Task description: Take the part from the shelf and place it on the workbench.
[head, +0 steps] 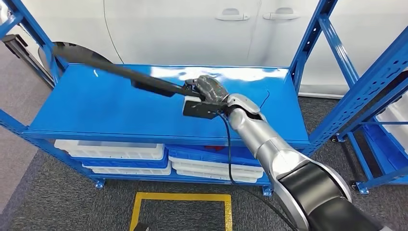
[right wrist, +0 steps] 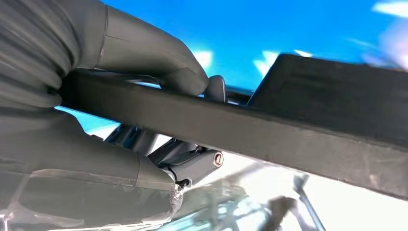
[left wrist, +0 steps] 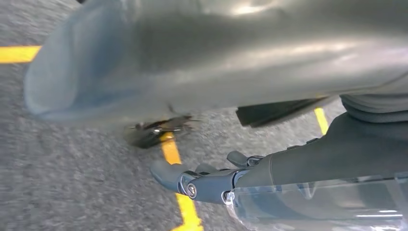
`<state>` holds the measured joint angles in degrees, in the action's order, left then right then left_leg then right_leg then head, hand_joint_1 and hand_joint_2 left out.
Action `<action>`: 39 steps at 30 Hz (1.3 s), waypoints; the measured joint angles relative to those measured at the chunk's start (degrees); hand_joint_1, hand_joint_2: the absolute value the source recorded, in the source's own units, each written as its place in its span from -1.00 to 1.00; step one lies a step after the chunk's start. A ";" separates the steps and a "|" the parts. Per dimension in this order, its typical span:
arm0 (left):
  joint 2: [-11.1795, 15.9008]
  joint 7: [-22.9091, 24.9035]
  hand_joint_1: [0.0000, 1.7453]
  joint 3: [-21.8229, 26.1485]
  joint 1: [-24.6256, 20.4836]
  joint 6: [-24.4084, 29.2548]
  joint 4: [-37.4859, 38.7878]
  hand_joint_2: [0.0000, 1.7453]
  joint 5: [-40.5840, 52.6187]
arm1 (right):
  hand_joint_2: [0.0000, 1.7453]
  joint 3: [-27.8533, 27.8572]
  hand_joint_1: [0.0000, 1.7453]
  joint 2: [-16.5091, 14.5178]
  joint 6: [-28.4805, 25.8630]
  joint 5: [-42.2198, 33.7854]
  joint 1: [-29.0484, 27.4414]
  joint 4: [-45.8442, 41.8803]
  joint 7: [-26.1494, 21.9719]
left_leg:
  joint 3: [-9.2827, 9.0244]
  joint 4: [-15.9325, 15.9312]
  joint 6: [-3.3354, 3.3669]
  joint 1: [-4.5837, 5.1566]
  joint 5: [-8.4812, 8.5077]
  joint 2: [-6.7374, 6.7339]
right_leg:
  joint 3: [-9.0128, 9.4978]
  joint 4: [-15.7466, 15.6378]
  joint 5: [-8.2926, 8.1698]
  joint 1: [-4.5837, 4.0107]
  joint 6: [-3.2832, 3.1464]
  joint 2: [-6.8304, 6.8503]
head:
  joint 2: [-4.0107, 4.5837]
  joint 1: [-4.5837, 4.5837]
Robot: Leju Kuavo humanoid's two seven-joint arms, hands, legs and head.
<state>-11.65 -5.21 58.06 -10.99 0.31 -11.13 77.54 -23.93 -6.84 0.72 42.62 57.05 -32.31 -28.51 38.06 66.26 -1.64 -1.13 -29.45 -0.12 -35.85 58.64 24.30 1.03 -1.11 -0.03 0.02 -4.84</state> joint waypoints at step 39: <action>-0.01 -11.76 -1.00 9.63 -0.71 -2.10 0.00 1.00 -10.73 | 1.00 -8.57 1.00 8.47 26.91 -49.28 -41.68 -53.17 -3.78 | -4.64 -6.77 1.12 0.53 3.47 0.34 | 0.79 0.24 0.38 -0.72 0.25 -0.33 | 0.00 0.01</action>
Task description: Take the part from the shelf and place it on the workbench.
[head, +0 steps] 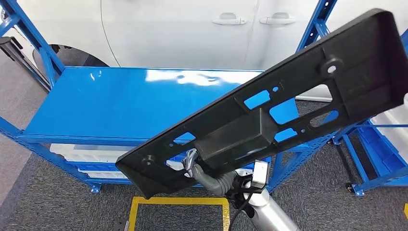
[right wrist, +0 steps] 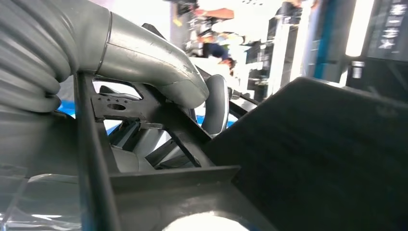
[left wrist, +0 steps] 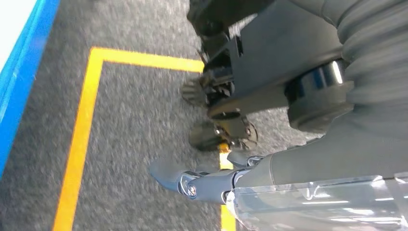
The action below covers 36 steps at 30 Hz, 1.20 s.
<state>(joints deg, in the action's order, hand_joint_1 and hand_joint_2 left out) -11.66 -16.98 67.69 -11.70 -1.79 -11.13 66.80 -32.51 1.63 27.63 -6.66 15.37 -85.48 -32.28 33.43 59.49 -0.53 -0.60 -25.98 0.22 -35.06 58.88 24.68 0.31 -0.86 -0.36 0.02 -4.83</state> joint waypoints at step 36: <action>-0.62 0.05 -1.00 -0.42 -0.49 -2.08 0.00 1.00 0.69 | 1.00 0.26 1.00 5.72 -2.07 2.23 -0.05 0.65 0.34 | -2.68 -2.05 1.85 -0.24 -0.77 -0.08 | -3.57 1.48 -0.72 0.40 2.56 0.37 | 0.00 0.00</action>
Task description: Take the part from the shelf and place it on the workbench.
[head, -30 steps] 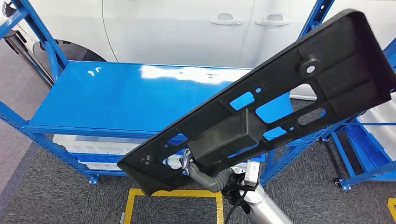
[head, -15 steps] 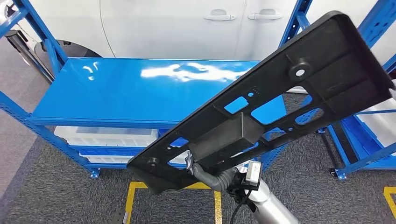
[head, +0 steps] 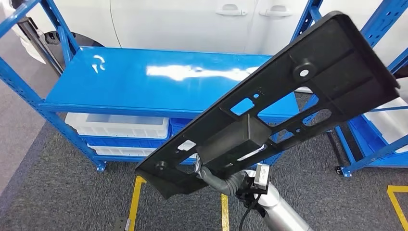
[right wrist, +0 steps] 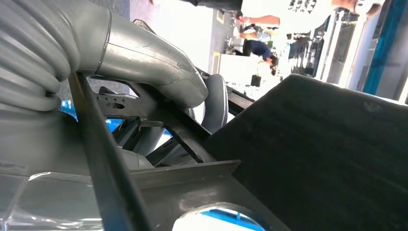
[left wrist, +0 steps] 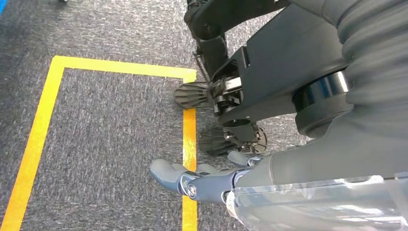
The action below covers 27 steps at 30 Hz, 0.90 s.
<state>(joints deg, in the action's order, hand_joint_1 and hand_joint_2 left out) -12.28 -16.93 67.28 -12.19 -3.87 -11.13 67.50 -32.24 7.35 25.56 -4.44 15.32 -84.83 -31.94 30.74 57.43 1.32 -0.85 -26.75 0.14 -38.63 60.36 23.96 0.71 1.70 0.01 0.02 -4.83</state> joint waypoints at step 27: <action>-0.07 0.40 -1.00 -0.01 -0.32 -0.40 0.00 1.00 -0.94 | 1.00 3.37 1.00 -0.10 -0.49 1.01 -2.23 -0.95 0.51 | -2.09 1.03 -2.49 -0.30 -3.11 0.47 | -0.45 -2.01 -4.43 0.49 -0.22 0.31 | 0.00 -0.01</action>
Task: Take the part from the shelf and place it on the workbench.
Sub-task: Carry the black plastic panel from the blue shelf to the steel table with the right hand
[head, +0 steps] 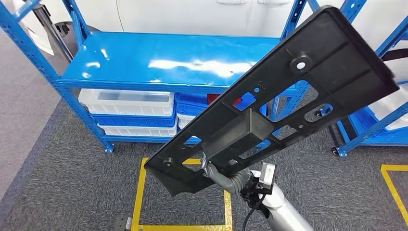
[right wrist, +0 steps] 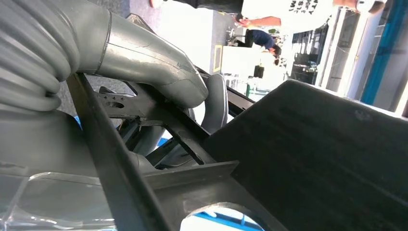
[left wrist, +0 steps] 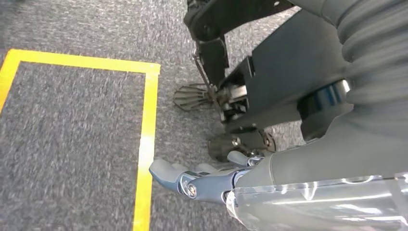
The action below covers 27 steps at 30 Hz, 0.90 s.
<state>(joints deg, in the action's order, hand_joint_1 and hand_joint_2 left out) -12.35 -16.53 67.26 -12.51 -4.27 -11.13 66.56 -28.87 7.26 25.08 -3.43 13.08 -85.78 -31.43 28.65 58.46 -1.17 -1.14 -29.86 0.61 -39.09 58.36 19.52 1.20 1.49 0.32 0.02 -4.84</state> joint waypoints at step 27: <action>0.22 0.43 -1.00 -0.40 0.53 1.74 -0.02 1.00 -0.65 | 1.00 5.20 1.00 -0.78 -3.31 8.85 -3.86 -4.95 2.34 | 6.38 10.60 -0.06 0.39 5.03 0.82 | 2.19 -1.56 2.13 -1.14 -2.05 -0.87 | 0.00 -0.02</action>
<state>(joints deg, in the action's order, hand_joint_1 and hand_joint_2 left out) -12.12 -16.10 66.87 -11.98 -2.53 -11.15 65.91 -23.67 6.48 21.77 5.42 9.22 -90.72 -29.09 35.03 69.07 -1.23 -0.75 -24.83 1.42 -36.90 56.80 21.65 0.06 -0.56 -0.56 0.02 -4.86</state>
